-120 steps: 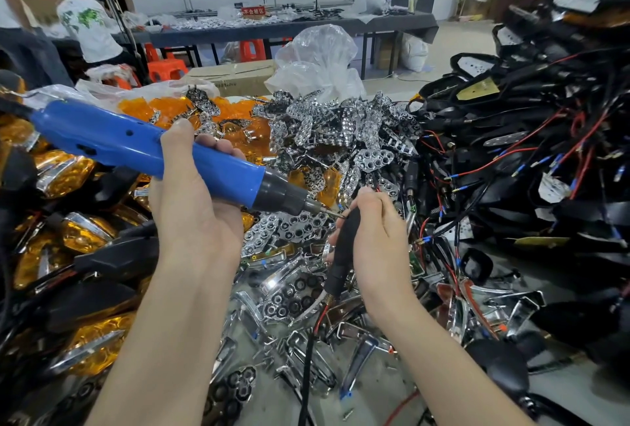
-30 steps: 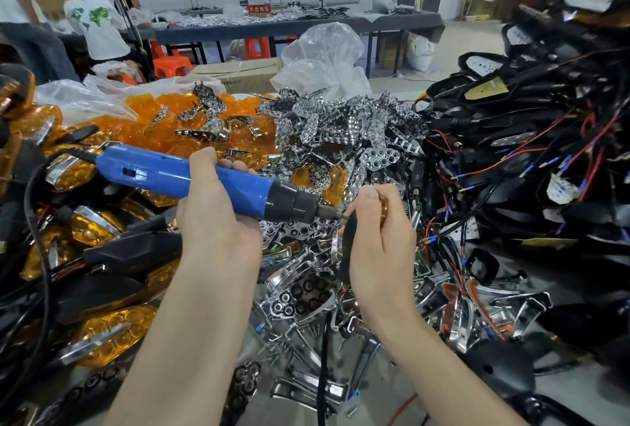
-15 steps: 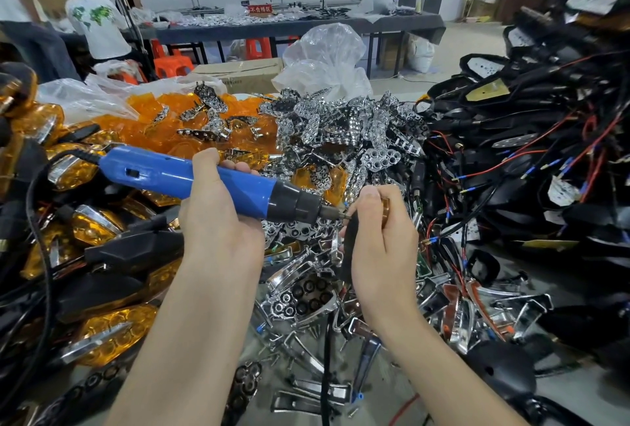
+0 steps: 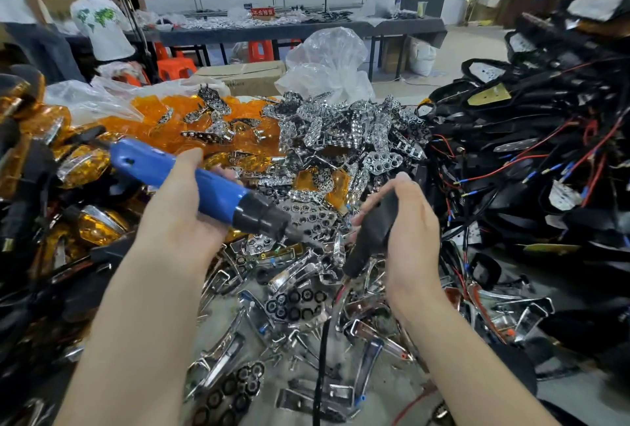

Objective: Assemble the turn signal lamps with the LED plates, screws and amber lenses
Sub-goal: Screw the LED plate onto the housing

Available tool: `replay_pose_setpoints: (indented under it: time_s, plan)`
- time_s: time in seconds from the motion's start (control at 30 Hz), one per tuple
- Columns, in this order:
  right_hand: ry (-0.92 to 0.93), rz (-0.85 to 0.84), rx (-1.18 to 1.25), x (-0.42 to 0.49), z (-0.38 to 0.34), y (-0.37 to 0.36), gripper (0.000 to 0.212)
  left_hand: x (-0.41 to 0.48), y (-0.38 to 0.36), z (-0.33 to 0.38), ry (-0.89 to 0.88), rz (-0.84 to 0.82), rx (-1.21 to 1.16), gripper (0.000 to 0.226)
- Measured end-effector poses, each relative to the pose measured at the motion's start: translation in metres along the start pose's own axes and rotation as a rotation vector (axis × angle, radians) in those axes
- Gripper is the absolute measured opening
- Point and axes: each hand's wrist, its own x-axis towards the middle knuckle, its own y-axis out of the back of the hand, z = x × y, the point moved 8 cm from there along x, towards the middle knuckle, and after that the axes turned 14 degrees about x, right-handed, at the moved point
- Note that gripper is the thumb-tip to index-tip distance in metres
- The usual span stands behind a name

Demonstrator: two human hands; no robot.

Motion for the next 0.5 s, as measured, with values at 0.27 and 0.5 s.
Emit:
replay_pose_setpoints:
  time_s: [0.27,0.5]
  plan:
    - [-0.136,0.02,-0.06,0.007,0.017,0.004,0.028,-0.006,-0.02,-0.04,0.13,-0.062,0.204,0.014]
    - [-0.018,-0.004,-0.277,0.007,0.005,0.006,0.028,-0.023,-0.035,-0.04,0.109,-0.095,0.205,0.035]
